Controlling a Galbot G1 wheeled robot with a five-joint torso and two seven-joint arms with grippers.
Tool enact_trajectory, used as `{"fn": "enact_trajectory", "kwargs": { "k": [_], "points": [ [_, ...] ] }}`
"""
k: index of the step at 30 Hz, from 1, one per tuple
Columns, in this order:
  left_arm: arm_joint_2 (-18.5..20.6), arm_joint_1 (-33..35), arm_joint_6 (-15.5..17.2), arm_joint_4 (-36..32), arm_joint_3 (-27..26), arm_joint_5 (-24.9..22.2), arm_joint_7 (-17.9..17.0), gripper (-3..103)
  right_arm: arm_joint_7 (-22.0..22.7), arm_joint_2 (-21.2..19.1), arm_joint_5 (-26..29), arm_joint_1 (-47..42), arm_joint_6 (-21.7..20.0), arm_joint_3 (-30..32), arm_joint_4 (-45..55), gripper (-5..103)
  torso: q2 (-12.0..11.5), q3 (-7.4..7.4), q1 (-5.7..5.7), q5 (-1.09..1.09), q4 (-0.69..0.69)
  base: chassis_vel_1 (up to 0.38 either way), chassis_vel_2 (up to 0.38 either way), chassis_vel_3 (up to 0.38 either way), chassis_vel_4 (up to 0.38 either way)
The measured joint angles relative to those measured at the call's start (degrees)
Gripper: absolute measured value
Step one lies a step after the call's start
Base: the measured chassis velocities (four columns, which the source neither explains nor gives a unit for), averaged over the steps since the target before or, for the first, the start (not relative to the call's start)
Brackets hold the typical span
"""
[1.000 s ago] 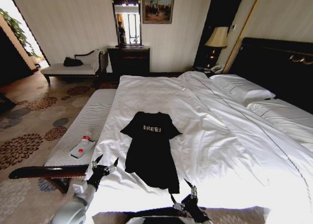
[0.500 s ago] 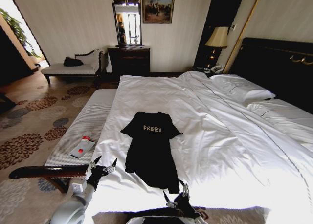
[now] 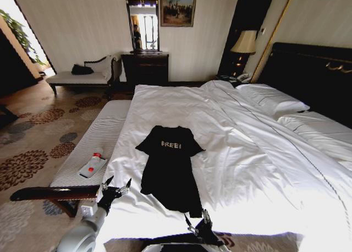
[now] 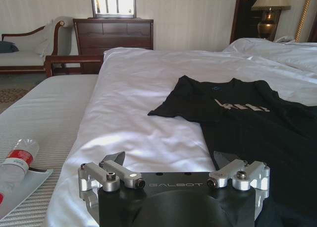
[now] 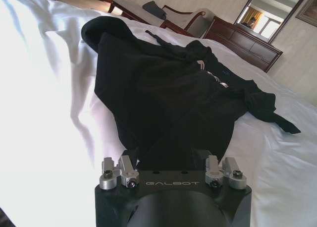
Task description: Fold the clothes on the bed.
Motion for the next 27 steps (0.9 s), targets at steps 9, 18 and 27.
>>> {"fn": "enact_trajectory", "kwargs": {
  "k": [9,18,27],
  "points": [
    [0.65,-0.07,0.21,-0.87,-0.83,-1.38,-0.41,100,-0.34,-0.41,1.80,-0.58,-0.36,-0.11,-1.38,29,0.00,0.00,0.00,0.01,-0.01,0.000,0.000,0.000,0.000],
    [0.49,0.87,0.18,-1.09,-1.30,-1.44,-0.41,100,-0.43,0.01,2.02,-0.98,-0.73,-0.12,-1.49,1,0.00,0.00,0.00,0.01,0.00,0.000,0.000,0.000,0.000],
    [0.41,0.30,0.17,-1.07,-0.80,-1.41,-0.50,100,-0.29,-0.79,2.12,-2.67,-0.06,0.94,0.93,0,0.00,0.00,0.00,0.01,-0.01,0.000,0.000,0.000,0.000]
  ]
}}
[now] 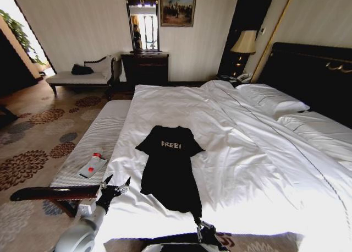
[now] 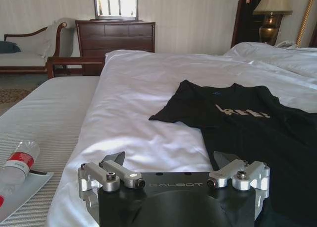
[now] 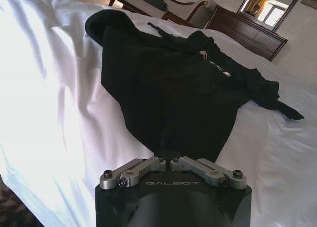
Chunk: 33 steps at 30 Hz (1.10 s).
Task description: Fold the clothes on the bed.
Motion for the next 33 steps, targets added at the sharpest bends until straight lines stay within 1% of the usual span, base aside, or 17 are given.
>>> {"fn": "enact_trajectory", "kwargs": {
  "k": [2,4,5,6,7,9,10,12,13,16,17,22,28,33],
  "points": [
    [-0.12,0.00,-0.01,0.01,0.10,0.06,0.00,100,0.01,-0.20,0.32,-0.36,0.09,0.19,0.62,0,0.00,0.00,0.00,0.00,0.00,0.000,0.000,0.000,0.000],
    [-0.37,0.09,-0.06,-0.01,0.21,0.18,0.00,100,0.13,-0.56,2.63,-0.87,0.06,0.85,2.37,0,0.00,0.00,0.00,0.00,0.00,0.000,0.000,0.000,0.000],
    [-0.47,0.19,-0.11,-0.04,0.23,0.23,0.03,100,0.24,-0.68,4.63,-0.87,-0.23,1.31,3.29,0,0.00,0.00,0.00,0.00,0.00,0.000,0.000,0.000,0.000],
    [-0.47,0.19,-0.11,-0.04,0.23,0.23,0.03,100,0.24,-0.68,4.63,-0.87,-0.23,1.31,3.29,0,0.00,0.00,0.00,0.00,0.00,0.000,0.000,0.000,0.000],
    [-0.53,0.24,-0.15,-0.04,0.24,0.28,0.06,100,0.37,-0.81,6.39,-0.81,-0.57,1.71,3.93,0,0.00,0.00,0.00,0.00,0.00,0.000,0.000,0.000,0.000],
    [-0.70,0.32,-0.26,-0.04,0.27,0.40,0.14,100,1.12,-1.50,13.85,-0.43,-2.25,3.36,5.97,0,0.00,0.00,0.00,0.00,0.01,0.000,0.000,0.000,0.000],
    [-0.79,0.32,-0.33,-0.04,0.29,0.43,0.17,100,1.65,-1.76,16.19,-0.37,-3.02,4.28,6.43,0,0.00,0.00,0.00,0.00,0.01,0.000,0.000,0.000,0.000],
    [-0.81,0.32,-0.35,-0.04,0.30,0.43,0.19,100,1.85,-1.83,16.97,-0.36,-3.22,4.68,6.53,0,0.00,0.00,0.00,0.00,0.01,0.000,0.000,0.000,0.000],
    [-0.88,0.31,-0.39,-0.04,0.36,0.44,0.23,100,2.53,-2.04,19.27,-0.48,-3.74,6.32,6.57,0,0.00,0.00,0.00,0.01,0.01,0.000,0.000,0.000,0.000],
    [-0.95,0.41,-0.41,-0.05,0.53,0.53,0.29,100,2.90,-2.18,21.99,-1.58,-4.16,8.38,6.18,0,0.00,0.00,0.00,0.00,0.01,0.000,0.000,0.000,0.000],
    [-1.00,0.62,-0.43,-0.02,0.84,0.80,0.34,100,2.99,-1.87,23.94,-2.69,-4.49,9.51,5.98,0,0.00,0.00,0.00,0.00,-0.01,0.000,0.000,0.000,0.000],
    [-1.09,1.77,-0.10,0.12,2.23,1.56,0.30,100,3.20,-0.80,26.12,-4.46,-5.06,10.86,5.96,0,0.00,0.00,0.00,0.00,-0.01,0.000,0.000,0.000,0.000],
    [-1.93,4.85,0.38,-1.30,3.75,2.88,0.09,100,3.91,-0.18,25.91,-5.06,-5.81,11.66,5.64,0,0.00,0.00,0.00,0.01,0.01,0.000,0.000,0.000,0.000],
    [-2.34,5.50,-0.19,-0.34,5.79,4.66,0.36,100,4.67,-0.37,26.18,-4.28,-7.09,12.75,4.40,0,0.00,0.00,0.00,0.00,0.01,0.000,0.000,0.000,0.000]
  ]
}}
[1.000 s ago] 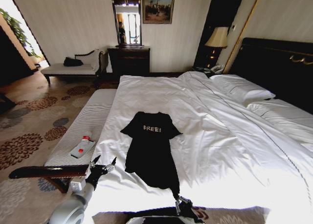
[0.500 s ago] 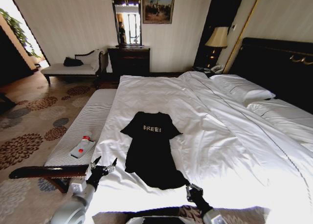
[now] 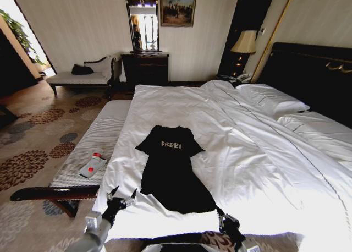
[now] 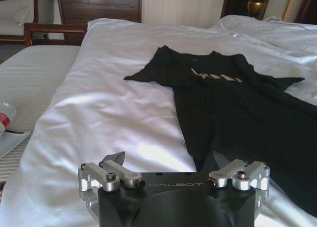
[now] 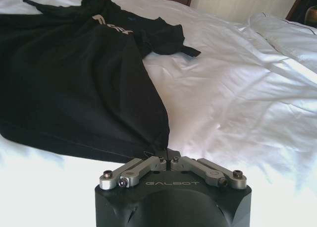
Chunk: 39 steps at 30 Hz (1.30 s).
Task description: Fold the clothes on the bed.
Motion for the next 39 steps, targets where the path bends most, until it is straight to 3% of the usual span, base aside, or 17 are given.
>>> {"fn": "enact_trajectory", "kwargs": {
  "k": [14,27,33,39],
  "points": [
    [1.33,-6.73,0.87,3.61,4.70,-1.31,-0.07,102,0.64,-0.65,0.90,3.08,-2.16,-0.47,-1.75,0,0.00,0.00,0.00,0.00,-0.02,0.000,0.000,0.000,0.000],
    [4.20,-13.25,2.31,5.50,10.52,-2.75,0.47,77,1.52,-1.79,2.58,5.14,-3.99,-0.50,-1.52,0,-0.01,0.01,0.00,0.00,-0.01,0.000,0.000,0.000,0.000],
    [8.63,-10.22,1.28,5.77,11.29,-0.40,1.59,77,1.61,-1.85,2.73,5.34,-4.23,-0.33,-1.44,0,0.00,0.00,0.00,0.00,0.01,0.000,0.000,0.000,0.000],
    [9.07,-10.15,0.47,5.47,11.06,0.32,2.21,77,1.65,-1.65,2.71,5.49,-4.27,-0.33,-1.46,0,0.00,0.00,0.00,0.00,0.00,0.000,0.000,0.000,0.000]
  ]
}}
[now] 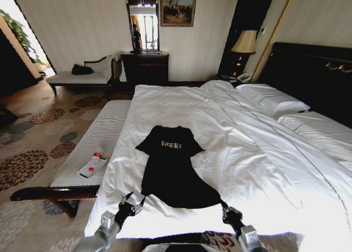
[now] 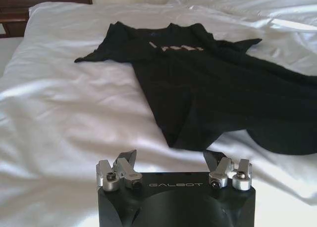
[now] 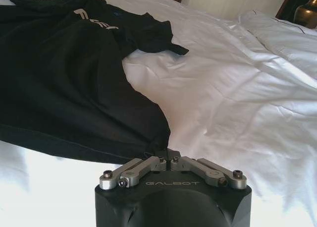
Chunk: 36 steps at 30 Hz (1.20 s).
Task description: Fold the clothes on the bed.
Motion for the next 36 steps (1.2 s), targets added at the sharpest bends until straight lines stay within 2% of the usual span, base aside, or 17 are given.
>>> {"fn": "enact_trajectory", "kwargs": {
  "k": [10,17,19,22,23,24,25,27,28,32,34,36],
  "points": [
    [0.57,-2.61,-2.02,1.01,1.73,4.16,1.68,70,0.16,0.31,-0.28,-0.33,-0.13,0.29,0.55,0,0.00,0.00,0.00,-0.01,-0.01,0.000,0.000,0.000,0.000],
    [-0.19,-4.78,-1.95,2.30,3.97,4.90,1.85,52,0.32,0.06,-0.37,-0.53,-0.32,0.48,1.04,0,0.00,0.00,0.00,0.00,0.00,0.000,0.000,0.000,0.000],
    [-0.27,-5.18,-1.90,2.44,4.32,4.90,1.84,52,0.34,0.01,-0.37,-0.55,-0.34,0.53,1.11,0,0.00,0.00,0.00,0.00,0.00,0.000,0.000,0.000,0.000],
    [-0.48,-6.81,-1.33,3.00,6.42,4.77,1.72,42,0.50,-0.08,-0.34,-0.76,-0.54,0.82,1.59,0,0.00,0.00,0.00,0.00,-0.01,0.000,0.000,0.000,0.000],
    [-0.48,-6.81,-1.33,3.00,6.42,4.77,1.72,42,0.50,-0.08,-0.34,-0.76,-0.54,0.82,1.59,0,0.00,0.00,0.00,0.00,-0.01,0.000,0.000,0.000,0.000],
    [-0.43,-6.86,-1.26,3.04,6.64,4.72,1.68,36,0.52,-0.09,-0.33,-0.82,-0.56,0.89,1.66,0,0.00,0.00,0.00,0.00,-0.01,0.000,0.000,0.000,0.000],
    [-0.30,-6.85,-1.20,3.08,6.86,4.63,1.68,36,0.54,-0.09,-0.31,-0.89,-0.58,1.00,1.72,0,0.00,0.00,0.00,0.00,-0.01,0.000,0.000,0.000,0.000],
    [0.23,-6.01,-1.14,3.07,6.95,4.04,1.68,28,0.58,-0.07,-0.21,-1.01,-0.59,1.30,1.79,0,0.00,0.00,0.00,0.01,-0.01,0.000,0.000,0.000,0.000],
    [0.23,-6.01,-1.14,3.07,6.95,4.04,1.68,28,0.58,-0.07,-0.21,-1.01,-0.59,1.30,1.79,0,0.00,0.00,0.00,0.01,-0.01,0.000,0.000,0.000,0.000],
    [0.14,-4.74,-1.13,2.94,6.45,3.38,1.70,7,0.67,0.31,-0.17,-0.96,-0.59,1.22,1.72,0,0.00,0.00,0.00,0.00,0.00,0.000,0.000,0.000,0.000],
    [0.03,-4.71,-1.13,2.93,6.44,3.28,1.64,7,0.69,0.40,-0.20,-0.94,-0.59,1.10,1.71,0,0.00,0.00,0.00,0.01,0.00,0.000,0.000,0.000,0.000],
    [-0.04,-4.72,-1.11,2.87,6.48,3.08,1.45,2,0.71,0.48,-0.23,-0.94,-0.59,0.98,1.71,0,0.00,0.00,0.00,0.01,0.00,0.000,0.000,0.000,0.000]
  ]
}}
